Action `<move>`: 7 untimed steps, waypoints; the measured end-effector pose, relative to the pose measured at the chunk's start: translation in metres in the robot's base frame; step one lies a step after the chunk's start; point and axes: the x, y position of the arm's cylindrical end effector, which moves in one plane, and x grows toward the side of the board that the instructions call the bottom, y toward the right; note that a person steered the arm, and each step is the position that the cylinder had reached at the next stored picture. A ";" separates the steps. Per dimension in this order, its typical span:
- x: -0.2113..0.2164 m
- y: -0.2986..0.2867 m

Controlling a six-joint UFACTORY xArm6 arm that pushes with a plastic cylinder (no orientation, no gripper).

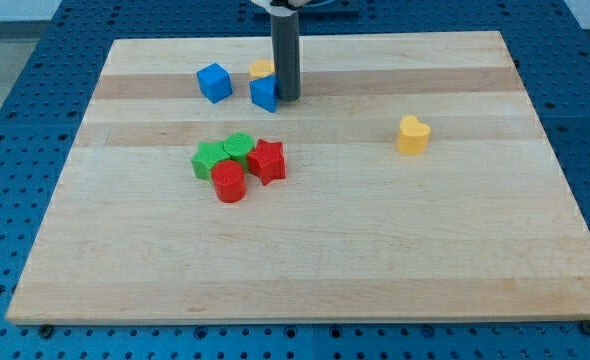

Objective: Point your arm to the yellow heart

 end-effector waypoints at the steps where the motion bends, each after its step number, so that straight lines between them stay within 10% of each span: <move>1: 0.000 0.014; 7: 0.094 0.201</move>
